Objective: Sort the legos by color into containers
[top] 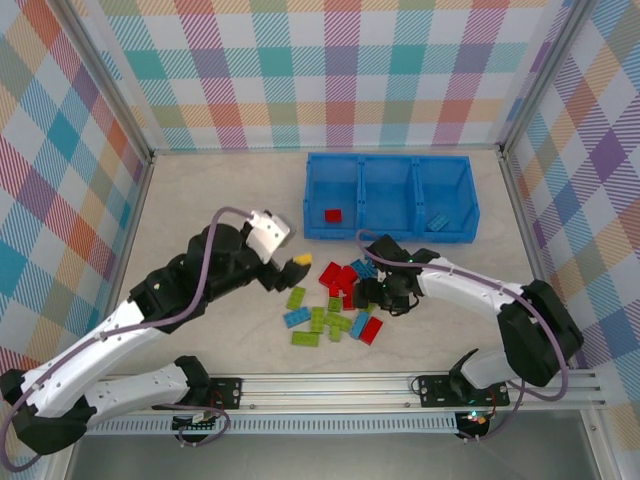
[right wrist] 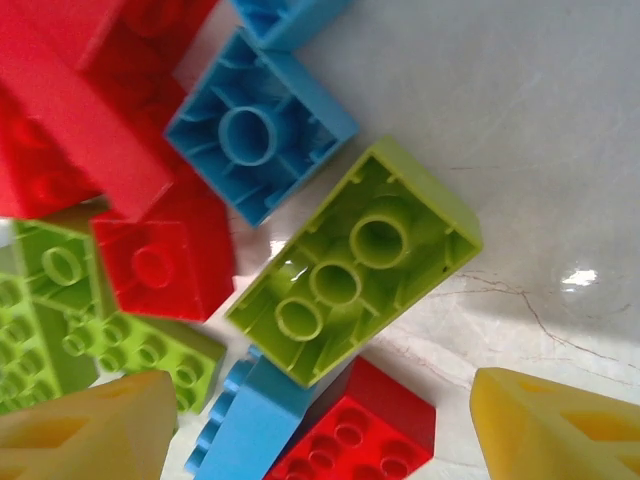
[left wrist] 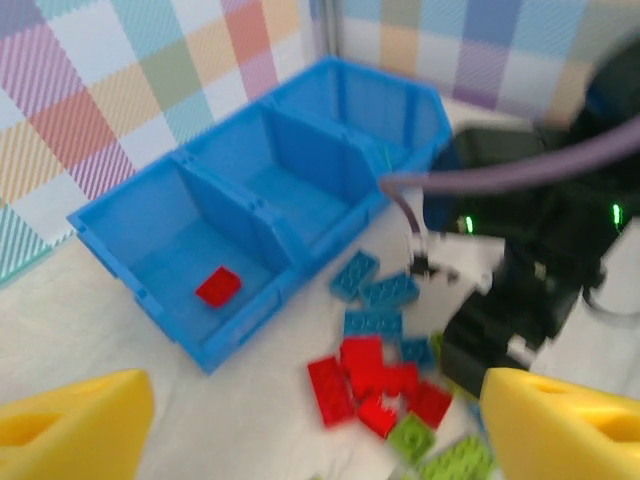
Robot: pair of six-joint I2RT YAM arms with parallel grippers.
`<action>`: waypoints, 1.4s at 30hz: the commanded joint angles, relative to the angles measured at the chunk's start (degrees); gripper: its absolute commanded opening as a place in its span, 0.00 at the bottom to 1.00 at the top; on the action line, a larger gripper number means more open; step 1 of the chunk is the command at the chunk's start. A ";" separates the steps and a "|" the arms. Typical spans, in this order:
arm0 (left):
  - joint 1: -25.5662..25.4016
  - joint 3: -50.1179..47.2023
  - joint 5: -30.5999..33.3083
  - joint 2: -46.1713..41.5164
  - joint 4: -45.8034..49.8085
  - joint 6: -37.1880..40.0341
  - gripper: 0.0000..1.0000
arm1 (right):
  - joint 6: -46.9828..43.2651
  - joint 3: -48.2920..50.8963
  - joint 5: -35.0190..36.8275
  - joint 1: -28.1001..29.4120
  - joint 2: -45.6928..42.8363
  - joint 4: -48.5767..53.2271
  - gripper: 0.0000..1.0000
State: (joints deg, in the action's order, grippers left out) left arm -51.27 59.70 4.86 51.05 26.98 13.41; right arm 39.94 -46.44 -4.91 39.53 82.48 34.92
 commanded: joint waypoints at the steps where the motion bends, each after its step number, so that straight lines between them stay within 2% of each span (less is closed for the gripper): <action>1: -0.59 -5.10 -2.46 -2.58 1.57 7.13 0.96 | 2.90 0.92 1.55 0.70 1.04 -2.95 0.77; 3: -0.60 -7.76 -2.32 -4.04 -0.32 9.66 1.00 | 3.70 1.00 2.68 0.68 1.90 -4.25 0.75; 6: -0.59 -8.06 -4.99 -3.81 0.34 11.99 1.00 | 4.35 0.95 4.58 0.73 3.48 -5.79 0.72; 11: -0.59 -8.99 -8.27 -4.19 1.71 13.66 1.00 | 4.85 1.39 5.70 0.73 6.29 -7.56 0.61; 14: -0.59 -10.25 -9.16 -5.16 1.76 13.49 1.00 | 5.32 2.49 6.60 0.73 6.35 -8.00 0.49; 19: -0.59 -11.83 -8.91 -6.76 1.67 13.75 1.00 | 6.76 4.00 9.89 0.56 3.04 -7.00 0.36; 23: -0.59 -12.72 -8.73 -7.79 1.22 14.45 1.00 | 6.72 4.15 13.99 -0.81 -3.20 -5.94 0.26; 26: -0.61 -13.37 -8.41 -8.14 0.56 14.44 1.00 | 3.21 1.30 18.09 -2.28 -8.27 -5.16 0.22; 29: -0.59 -14.21 -7.31 -8.07 0.44 14.90 1.00 | -5.10 -4.87 23.77 -3.53 -10.16 -5.93 0.23; 32: -0.59 -14.75 -5.36 -8.36 -0.23 15.46 1.00 | -15.33 -13.07 27.74 -5.80 -6.86 -9.70 0.24; 36: -0.59 -15.88 -2.61 -9.12 -1.04 16.63 1.00 | -25.02 -24.71 28.87 -10.02 3.35 -13.42 0.24; 42: -0.59 -16.11 3.51 -8.77 -1.32 16.43 1.00 | -27.28 -36.41 25.30 -15.92 17.49 -14.56 0.25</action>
State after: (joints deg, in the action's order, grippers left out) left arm -51.31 44.36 4.25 42.63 27.42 29.26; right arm 16.73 -79.55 21.65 25.67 95.24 20.56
